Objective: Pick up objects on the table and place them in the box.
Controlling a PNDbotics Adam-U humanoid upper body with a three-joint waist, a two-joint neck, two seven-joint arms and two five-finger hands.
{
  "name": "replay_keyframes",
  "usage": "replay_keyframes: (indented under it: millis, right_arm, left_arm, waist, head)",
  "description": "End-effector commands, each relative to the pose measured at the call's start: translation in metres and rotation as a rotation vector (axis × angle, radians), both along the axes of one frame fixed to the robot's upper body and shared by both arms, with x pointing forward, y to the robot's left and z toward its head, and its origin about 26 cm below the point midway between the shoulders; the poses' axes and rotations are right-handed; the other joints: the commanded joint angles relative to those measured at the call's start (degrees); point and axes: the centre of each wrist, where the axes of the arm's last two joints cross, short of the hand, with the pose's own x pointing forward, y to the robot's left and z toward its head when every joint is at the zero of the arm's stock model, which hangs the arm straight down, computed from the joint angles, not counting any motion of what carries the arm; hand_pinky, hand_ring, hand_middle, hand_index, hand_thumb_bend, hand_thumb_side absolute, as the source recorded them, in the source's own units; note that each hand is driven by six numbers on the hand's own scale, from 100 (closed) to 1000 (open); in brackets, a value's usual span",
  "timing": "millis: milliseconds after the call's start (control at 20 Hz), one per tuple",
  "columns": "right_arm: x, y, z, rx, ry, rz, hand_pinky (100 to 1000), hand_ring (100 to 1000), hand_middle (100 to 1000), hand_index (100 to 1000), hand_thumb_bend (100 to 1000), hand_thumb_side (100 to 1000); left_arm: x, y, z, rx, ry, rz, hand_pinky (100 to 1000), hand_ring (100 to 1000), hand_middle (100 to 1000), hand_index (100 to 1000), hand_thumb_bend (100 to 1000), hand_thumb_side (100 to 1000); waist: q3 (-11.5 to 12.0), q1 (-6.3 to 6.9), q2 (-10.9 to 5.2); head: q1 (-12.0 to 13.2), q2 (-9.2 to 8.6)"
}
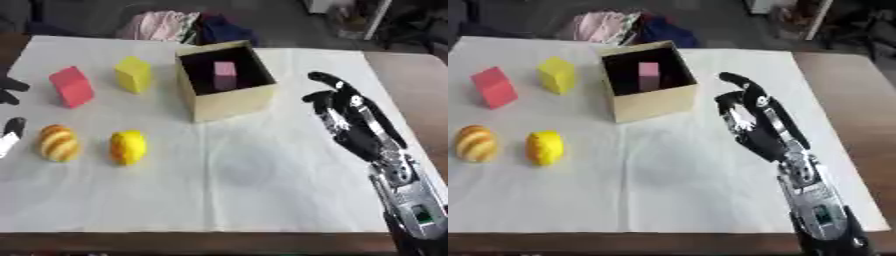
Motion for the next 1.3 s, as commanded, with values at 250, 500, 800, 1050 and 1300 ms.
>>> replay_keyframes:
  millis: [250,500,800,1050,1300]
  right_arm:
    - [0.001,0.0,0.004,-0.003,-0.008,0.02,868,746,908,927,100,712]
    - [0.001,0.0,0.003,0.011,0.001,0.028,868,746,908,927,100,717]
    - [0.001,0.001,0.003,0.021,0.008,0.033,868,744,907,927,100,723]
    - [0.001,0.001,0.003,0.024,0.007,0.036,868,744,906,927,100,724]
    - [0.001,0.002,0.003,0.025,0.008,0.04,869,745,906,927,100,726]
  left_arm:
    - [0.023,0.019,0.015,0.276,0.101,0.011,776,707,794,904,332,348]
    - [0.041,0.02,0.008,0.349,0.152,-0.002,776,710,792,903,382,432]
    - [0.057,0.018,-0.008,0.371,0.19,0.001,771,704,784,898,381,458]
    - [0.068,0.01,-0.018,0.376,0.182,0.005,767,699,778,894,395,389]
    - [0.075,0.0,-0.028,0.381,0.149,0.006,764,698,778,895,394,363]
  waist:
    - [-0.53,1.01,-0.18]
    - [-0.74,0.9,-0.2]
    - [-1.01,0.81,-0.2]
    - [-1.07,0.68,-0.34]
    - [-1.21,0.53,-0.37]
  head:
    - [0.73,0.18]
    - [0.9,0.32]
    - [1.2,0.49]
    - [1.33,0.45]
    - [1.49,0.37]
